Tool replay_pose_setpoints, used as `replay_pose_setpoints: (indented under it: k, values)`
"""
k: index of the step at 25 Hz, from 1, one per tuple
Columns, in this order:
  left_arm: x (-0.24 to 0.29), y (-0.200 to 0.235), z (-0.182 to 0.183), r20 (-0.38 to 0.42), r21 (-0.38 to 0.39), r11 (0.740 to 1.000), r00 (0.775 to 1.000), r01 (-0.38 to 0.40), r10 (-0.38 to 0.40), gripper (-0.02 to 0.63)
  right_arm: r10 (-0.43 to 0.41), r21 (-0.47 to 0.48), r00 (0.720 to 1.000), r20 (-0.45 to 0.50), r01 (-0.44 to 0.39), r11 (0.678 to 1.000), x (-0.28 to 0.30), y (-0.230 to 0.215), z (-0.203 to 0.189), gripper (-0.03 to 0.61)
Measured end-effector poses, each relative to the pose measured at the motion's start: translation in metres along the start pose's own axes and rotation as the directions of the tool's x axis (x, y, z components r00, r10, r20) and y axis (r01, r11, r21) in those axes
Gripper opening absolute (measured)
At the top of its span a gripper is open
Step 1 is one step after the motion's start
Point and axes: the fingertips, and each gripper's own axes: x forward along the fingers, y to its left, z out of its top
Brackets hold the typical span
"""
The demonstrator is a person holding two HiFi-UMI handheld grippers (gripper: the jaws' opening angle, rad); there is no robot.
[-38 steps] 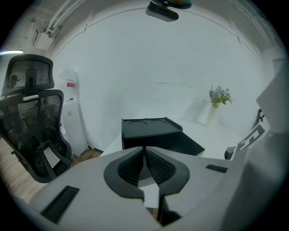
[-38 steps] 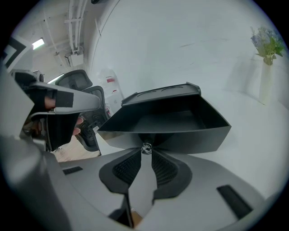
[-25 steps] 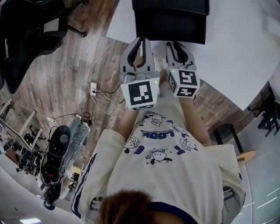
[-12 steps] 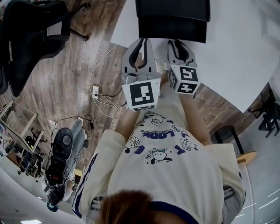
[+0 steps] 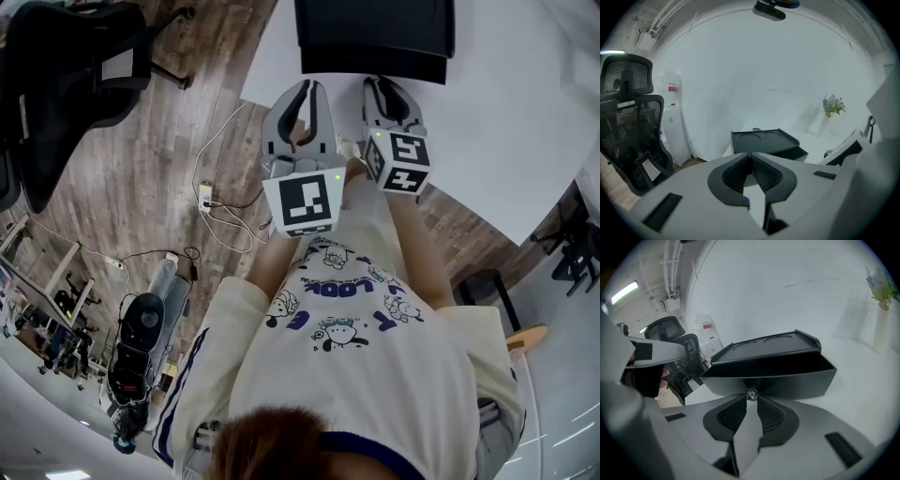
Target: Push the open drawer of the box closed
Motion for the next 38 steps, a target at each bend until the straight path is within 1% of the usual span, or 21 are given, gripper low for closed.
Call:
replay_pose_setpoints:
  k: [6,21,35,36,38]
  values:
    - [0.006,0.004,0.009,0.006,0.0,1.0,1.0,0.001,-0.001,0.031,-0.007,0.0,1.0,-0.001,0.007,1.0,0.007,-0.003,0.011,0.084]
    - [0.028,0.012,0.017,0.003,-0.001,1.0,1.0,0.014,-0.014,0.031,-0.015,0.001,1.0,0.017,0.015,1.0,0.029,-0.01,0.032,0.084]
    - [0.03,0.013,0.02,0.005,0.005,1.0,1.0,0.024,-0.024,0.031,-0.023,0.013,1.0,0.017,0.023,1.0,0.032,-0.011,0.031,0.089]
    - [0.029,0.012,0.021,0.008,0.004,1.0,1.0,0.024,-0.024,0.031,-0.018,0.015,1.0,0.01,0.017,1.0,0.032,-0.01,0.03,0.1]
    - [0.027,0.011,0.023,0.016,0.003,1.0,1.0,0.025,-0.025,0.031,0.003,0.028,1.0,-0.009,-0.003,1.0,0.031,-0.008,0.026,0.186]
